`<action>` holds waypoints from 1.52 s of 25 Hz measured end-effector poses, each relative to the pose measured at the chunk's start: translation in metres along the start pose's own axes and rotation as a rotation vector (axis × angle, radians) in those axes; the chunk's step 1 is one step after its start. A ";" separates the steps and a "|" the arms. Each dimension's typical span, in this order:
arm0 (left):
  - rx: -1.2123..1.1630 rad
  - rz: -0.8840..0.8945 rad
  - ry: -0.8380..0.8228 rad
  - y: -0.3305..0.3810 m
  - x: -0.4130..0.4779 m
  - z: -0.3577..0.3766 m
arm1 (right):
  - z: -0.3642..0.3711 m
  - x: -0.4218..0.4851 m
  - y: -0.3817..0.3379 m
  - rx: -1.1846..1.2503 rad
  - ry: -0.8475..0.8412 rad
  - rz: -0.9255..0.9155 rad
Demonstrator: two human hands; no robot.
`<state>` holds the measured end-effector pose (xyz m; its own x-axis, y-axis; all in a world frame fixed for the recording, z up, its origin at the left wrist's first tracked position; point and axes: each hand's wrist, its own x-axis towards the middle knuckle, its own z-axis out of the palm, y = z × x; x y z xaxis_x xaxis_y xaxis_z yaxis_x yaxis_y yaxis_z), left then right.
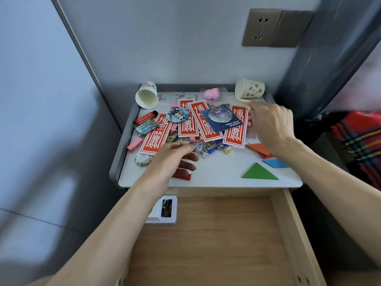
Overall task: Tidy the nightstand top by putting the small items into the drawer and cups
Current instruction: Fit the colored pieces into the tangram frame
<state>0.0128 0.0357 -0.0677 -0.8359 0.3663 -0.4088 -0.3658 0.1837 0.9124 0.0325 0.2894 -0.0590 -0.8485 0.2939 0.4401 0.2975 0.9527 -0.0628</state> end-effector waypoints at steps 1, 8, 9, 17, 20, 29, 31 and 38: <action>-0.053 -0.013 -0.024 0.000 -0.001 0.002 | -0.014 -0.009 -0.007 0.163 0.118 -0.063; -0.329 -0.011 -0.057 -0.001 -0.013 0.013 | -0.011 -0.095 -0.069 0.549 0.038 -0.572; -0.301 0.001 -0.011 -0.002 -0.014 0.012 | -0.011 -0.096 -0.067 0.583 -0.069 -0.581; -0.090 -0.093 -0.199 0.001 -0.027 0.008 | -0.012 -0.064 -0.036 1.009 -0.468 0.363; -0.251 -0.097 -0.016 -0.009 -0.020 0.009 | -0.007 -0.073 -0.040 1.164 -0.474 0.514; -0.368 -0.075 -0.008 -0.024 -0.018 0.026 | -0.012 -0.101 0.009 0.189 -0.381 0.115; -0.372 -0.087 -0.055 -0.023 -0.020 0.026 | -0.014 -0.109 0.022 0.179 -0.456 0.104; -0.393 -0.135 -0.177 -0.023 -0.022 0.033 | -0.005 -0.101 0.023 0.187 -0.530 0.083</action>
<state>0.0530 0.0540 -0.0801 -0.6995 0.5196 -0.4906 -0.6231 -0.1073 0.7747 0.1267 0.2813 -0.1004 -0.9435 0.3215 -0.0798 0.3311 0.9081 -0.2565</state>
